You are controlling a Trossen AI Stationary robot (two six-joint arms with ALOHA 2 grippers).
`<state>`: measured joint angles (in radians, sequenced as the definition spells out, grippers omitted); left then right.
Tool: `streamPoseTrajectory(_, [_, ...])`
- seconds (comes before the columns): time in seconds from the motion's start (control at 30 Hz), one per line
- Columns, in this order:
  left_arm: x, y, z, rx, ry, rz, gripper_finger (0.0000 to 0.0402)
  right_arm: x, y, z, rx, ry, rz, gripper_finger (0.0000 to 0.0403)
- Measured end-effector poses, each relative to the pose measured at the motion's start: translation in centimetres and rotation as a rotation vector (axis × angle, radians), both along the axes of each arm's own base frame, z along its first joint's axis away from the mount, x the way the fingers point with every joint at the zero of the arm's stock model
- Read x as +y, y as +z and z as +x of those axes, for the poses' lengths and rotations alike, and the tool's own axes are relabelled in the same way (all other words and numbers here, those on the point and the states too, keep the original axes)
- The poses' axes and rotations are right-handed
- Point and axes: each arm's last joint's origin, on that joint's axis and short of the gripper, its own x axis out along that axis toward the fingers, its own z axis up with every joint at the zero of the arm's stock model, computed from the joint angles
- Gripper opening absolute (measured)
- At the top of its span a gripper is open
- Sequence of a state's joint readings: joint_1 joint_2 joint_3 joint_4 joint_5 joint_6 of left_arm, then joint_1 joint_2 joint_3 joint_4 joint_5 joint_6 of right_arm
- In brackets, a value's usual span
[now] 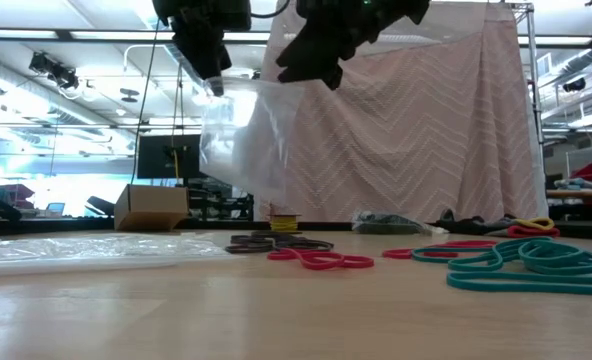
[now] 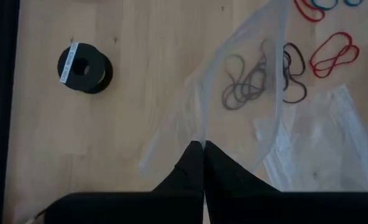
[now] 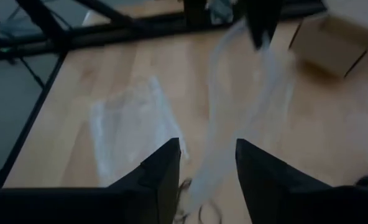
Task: Sort rubber bands
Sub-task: Open the transparent zip bag
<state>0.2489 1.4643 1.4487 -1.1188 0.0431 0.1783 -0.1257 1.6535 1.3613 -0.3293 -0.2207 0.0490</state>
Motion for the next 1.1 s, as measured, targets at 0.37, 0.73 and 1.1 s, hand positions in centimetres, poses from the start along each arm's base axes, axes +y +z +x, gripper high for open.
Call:
streamPoseTrajectory(0.37, [0.0, 0.0, 0.0, -0.003, 0.014, -0.005, 0.0000, 0.8, -0.9, -0.6, 0.128, -0.054, -0.010, 0.0156])
streamPoseTrajectory(0.73, [-0.2, 2.0, 0.3, -0.086, 0.014, -0.008, 0.0000, 0.8, -1.1, -0.8, 0.156, -0.088, -0.007, 0.0017])
streamPoseTrajectory(1.1, [-0.7, 1.8, 2.2, -0.163, -0.032, -0.019, 0.0000, 0.3, -0.6, -0.3, 0.077, -0.113, -0.009, 0.0003])
